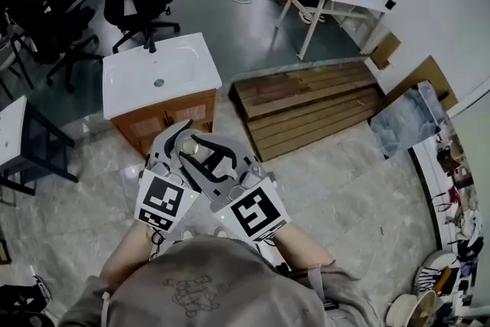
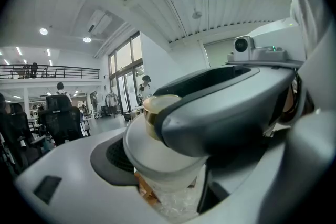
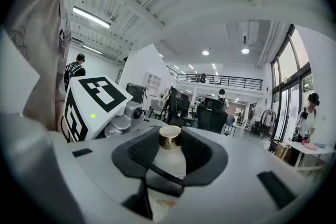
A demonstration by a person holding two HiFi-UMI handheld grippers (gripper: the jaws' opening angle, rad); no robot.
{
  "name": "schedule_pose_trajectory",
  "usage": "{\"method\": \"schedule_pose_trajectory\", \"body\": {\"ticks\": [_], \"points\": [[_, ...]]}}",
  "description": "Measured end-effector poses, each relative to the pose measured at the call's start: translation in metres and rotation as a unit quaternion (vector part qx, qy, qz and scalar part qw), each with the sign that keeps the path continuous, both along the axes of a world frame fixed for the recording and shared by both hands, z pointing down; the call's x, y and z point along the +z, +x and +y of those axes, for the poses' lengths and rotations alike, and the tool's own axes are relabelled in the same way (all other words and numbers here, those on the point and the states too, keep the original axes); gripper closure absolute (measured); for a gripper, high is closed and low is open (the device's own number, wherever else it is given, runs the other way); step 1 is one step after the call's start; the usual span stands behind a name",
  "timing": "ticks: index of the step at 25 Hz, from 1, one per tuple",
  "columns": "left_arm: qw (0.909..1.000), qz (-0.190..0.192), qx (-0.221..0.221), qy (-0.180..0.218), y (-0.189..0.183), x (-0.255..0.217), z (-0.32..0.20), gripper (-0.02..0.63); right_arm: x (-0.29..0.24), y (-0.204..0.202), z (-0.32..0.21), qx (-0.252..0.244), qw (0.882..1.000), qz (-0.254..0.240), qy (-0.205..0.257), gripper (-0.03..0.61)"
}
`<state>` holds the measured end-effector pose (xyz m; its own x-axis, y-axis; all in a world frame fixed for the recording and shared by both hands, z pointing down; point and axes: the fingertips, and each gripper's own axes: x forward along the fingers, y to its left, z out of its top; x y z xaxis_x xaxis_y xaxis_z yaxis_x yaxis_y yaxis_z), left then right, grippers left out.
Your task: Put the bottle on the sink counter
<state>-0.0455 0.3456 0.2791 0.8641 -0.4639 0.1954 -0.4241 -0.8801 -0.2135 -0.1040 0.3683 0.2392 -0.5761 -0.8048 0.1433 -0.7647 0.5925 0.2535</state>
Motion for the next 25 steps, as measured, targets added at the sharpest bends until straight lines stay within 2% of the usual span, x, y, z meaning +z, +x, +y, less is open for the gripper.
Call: {"method": "schedule_pose_trajectory", "body": {"ticks": [25], "points": [[0.9993,-0.013,-0.034,-0.003,0.066,0.025,0.009,0.285,0.022,0.068,0.013,-0.036,0.999,-0.01,0.001,0.446]]}}
